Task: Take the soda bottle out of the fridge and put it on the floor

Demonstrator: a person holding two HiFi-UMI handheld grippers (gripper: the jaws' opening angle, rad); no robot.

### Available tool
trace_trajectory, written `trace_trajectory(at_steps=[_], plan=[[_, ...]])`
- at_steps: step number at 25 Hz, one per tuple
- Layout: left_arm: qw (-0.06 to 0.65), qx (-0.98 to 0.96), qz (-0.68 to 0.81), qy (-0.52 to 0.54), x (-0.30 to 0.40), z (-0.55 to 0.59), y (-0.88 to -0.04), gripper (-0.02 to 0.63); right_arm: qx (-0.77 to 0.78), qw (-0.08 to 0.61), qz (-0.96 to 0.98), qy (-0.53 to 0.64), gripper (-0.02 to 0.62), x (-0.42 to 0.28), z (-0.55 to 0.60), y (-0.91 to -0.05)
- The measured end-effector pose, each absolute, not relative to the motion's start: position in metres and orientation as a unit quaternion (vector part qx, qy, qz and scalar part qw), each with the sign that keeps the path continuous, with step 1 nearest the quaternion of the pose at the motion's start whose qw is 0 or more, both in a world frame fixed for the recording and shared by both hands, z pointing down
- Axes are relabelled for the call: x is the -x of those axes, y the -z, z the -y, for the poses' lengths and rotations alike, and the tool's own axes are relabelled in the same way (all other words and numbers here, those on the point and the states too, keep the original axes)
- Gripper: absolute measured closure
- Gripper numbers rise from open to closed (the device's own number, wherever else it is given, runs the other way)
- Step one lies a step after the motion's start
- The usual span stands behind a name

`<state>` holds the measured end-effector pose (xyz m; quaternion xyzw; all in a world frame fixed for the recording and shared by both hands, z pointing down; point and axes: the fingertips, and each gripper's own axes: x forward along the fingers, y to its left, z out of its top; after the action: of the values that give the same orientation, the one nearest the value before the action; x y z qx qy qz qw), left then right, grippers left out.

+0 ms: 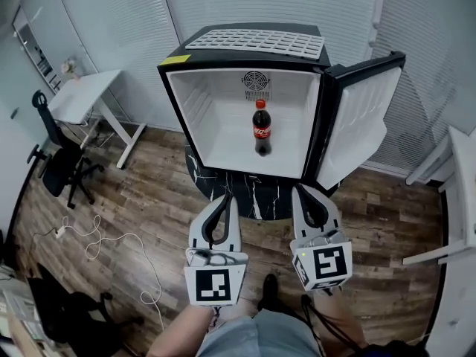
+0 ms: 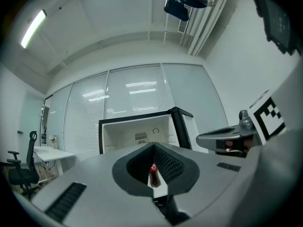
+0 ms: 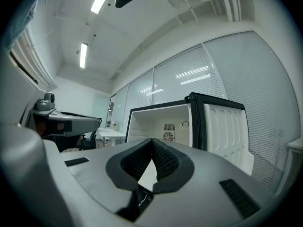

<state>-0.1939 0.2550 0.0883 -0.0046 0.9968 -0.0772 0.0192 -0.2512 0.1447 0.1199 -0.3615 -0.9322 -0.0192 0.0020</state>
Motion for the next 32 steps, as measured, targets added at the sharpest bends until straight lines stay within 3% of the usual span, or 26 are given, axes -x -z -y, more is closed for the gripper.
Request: trace_trajectory(at_steps=[19,32], plan=[[0.016,-0.024,-0.998,0.062,0.286,-0.318,-0.101,0.588,0.361,-0.019,0.932,0.04,0.581,0.365,-0.196,-0.106],[0.012,0.045,-0.998,0.052,0.397,-0.361,-0.115,0.588,0.319,0.002,0.947,0.05,0.581,0.446,-0.248,-0.126]])
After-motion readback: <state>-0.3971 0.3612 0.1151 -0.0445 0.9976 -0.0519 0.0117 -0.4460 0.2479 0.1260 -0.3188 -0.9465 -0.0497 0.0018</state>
